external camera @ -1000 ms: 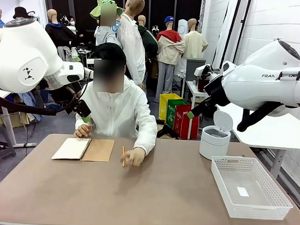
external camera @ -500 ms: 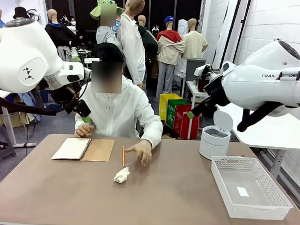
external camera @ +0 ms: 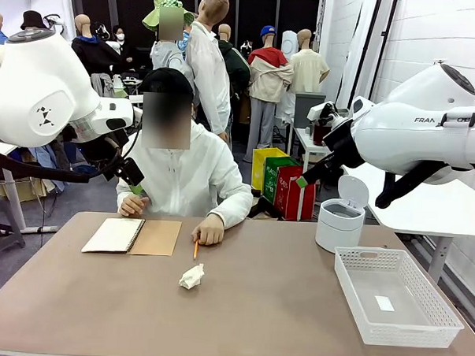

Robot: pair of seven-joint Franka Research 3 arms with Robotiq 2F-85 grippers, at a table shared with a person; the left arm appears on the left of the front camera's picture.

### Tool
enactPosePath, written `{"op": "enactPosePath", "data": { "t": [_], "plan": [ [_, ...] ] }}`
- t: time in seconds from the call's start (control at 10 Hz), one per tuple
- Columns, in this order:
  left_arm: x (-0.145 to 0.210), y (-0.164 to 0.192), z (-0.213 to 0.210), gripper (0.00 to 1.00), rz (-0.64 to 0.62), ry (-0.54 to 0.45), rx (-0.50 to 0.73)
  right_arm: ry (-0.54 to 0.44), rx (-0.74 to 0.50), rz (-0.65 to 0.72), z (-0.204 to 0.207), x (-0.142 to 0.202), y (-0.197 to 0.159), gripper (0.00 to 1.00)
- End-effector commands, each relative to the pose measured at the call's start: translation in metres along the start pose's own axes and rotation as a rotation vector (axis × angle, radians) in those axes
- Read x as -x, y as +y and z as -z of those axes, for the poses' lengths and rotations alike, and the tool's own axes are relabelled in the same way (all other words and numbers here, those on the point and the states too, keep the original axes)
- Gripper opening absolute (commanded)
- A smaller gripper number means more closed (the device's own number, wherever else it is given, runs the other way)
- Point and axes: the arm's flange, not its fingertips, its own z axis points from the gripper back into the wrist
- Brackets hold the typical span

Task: Sort the paper based on its condition.
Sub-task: If a person hands you a paper, place it in the Organizing basket , and if it's crumpled, put it in the Trash can.

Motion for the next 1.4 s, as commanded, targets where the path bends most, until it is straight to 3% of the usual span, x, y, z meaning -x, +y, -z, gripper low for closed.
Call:
{"op": "enactPosePath", "data": {
  "t": [0.0, 0.6, 1.0, 1.3],
  "plan": [
    [0.000, 0.001, 0.000, 1.00, -0.001, -0.005, -0.001, 0.009, 0.002, -0.007, -0.001, 0.000, -0.001, 1.00],
    [0.000, 0.001, 0.000, 1.00, -0.001, -0.005, -0.001, 0.054, -0.032, -0.082, 0.016, -0.026, 0.021, 1.00],
    [0.000, 0.001, 0.000, 1.00, -0.001, -0.005, -0.001, 0.166, -0.105, -0.211, 0.070, -0.058, 0.055, 1.00],
    [0.000, 0.001, 0.000, 1.00, -0.001, -0.005, -0.001, 0.250, -0.161, -0.289, 0.111, -0.062, 0.084, 1.00]
  ]
}}
